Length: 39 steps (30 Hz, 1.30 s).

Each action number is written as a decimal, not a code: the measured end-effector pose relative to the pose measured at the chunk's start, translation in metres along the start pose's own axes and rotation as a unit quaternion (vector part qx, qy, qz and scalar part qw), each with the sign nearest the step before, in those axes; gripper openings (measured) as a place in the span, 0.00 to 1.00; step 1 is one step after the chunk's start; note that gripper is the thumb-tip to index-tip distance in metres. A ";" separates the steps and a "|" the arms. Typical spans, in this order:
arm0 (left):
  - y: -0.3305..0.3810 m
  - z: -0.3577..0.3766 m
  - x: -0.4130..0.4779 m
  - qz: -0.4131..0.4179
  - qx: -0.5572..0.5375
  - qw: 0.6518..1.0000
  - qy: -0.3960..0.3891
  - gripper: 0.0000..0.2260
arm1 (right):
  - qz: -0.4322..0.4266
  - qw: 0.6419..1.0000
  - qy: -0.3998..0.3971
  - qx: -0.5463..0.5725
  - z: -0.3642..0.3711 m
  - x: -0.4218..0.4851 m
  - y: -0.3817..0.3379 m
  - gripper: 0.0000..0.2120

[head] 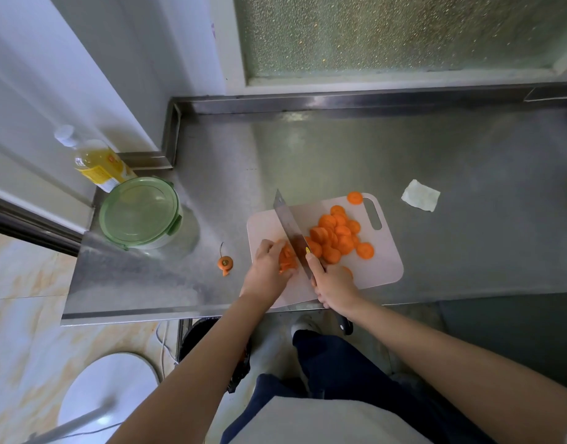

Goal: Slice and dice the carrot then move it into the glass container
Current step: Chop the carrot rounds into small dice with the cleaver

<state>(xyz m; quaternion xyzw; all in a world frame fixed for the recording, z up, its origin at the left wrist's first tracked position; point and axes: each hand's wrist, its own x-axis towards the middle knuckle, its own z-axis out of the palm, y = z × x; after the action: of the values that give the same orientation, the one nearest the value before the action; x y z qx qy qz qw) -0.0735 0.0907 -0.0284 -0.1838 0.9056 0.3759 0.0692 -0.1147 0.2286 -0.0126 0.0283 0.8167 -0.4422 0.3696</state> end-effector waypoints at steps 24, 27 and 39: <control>0.007 0.002 -0.002 0.011 0.095 0.995 0.032 0.18 | -0.001 1.000 0.003 -0.021 -0.002 0.004 -0.001 0.28; 0.007 0.004 -0.002 0.000 0.101 0.994 0.049 0.18 | 0.000 1.000 0.000 -0.005 0.001 0.002 -0.002 0.28; 0.021 0.000 0.022 -0.048 0.145 0.988 0.012 0.15 | 0.044 0.997 -0.007 0.063 -0.005 -0.003 -0.013 0.28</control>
<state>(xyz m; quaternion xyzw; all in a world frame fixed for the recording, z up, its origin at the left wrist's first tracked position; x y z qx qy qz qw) -0.1013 0.0981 -0.0207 -0.2192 0.9415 0.2344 0.1026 -0.1207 0.2257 -0.0002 0.0839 0.7824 -0.4766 0.3920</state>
